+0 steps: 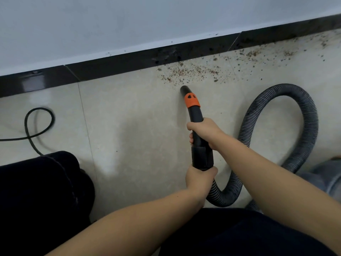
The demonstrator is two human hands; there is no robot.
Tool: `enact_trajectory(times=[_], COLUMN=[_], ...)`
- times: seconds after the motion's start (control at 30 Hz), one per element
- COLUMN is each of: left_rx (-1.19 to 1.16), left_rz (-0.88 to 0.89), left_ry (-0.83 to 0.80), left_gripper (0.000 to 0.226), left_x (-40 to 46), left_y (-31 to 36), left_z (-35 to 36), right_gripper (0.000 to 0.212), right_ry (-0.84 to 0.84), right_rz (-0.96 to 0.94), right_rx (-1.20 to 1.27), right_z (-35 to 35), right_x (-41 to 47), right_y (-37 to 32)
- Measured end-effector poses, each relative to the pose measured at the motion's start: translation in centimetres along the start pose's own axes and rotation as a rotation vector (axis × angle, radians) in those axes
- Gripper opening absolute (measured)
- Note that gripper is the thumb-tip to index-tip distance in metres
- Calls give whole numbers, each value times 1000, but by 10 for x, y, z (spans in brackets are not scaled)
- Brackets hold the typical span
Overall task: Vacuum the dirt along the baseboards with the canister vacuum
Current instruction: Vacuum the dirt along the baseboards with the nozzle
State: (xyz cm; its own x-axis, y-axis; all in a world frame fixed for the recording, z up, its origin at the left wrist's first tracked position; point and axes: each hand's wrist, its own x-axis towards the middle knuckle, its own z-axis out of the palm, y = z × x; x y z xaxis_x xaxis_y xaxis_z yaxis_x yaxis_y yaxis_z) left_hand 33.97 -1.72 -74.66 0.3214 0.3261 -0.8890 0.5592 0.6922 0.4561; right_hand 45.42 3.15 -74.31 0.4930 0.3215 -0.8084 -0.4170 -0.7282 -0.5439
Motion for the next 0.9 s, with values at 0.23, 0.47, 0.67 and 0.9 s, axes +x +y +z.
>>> enact_trajectory(times=[0.23, 0.47, 0.67, 0.9], left_rx=[-80, -67, 11, 116], left_rz=[-53, -27, -5, 16], left_ry=[84, 71, -43, -142], left_gripper=[27, 25, 21, 27], left_x=[-1, 6, 15, 26], left_y=[-3, 3, 17, 25], left_z=[-11, -22, -11, 16], right_gripper=[11, 10, 10, 10], right_ry=[-81, -68, 50, 173], right_rz=[-24, -23, 8, 53], right_rx=[-73, -35, 74, 198], right_z=[26, 31, 3, -37], right_x=[-4, -1, 7, 17], right_y=[-6, -13, -16, -10])
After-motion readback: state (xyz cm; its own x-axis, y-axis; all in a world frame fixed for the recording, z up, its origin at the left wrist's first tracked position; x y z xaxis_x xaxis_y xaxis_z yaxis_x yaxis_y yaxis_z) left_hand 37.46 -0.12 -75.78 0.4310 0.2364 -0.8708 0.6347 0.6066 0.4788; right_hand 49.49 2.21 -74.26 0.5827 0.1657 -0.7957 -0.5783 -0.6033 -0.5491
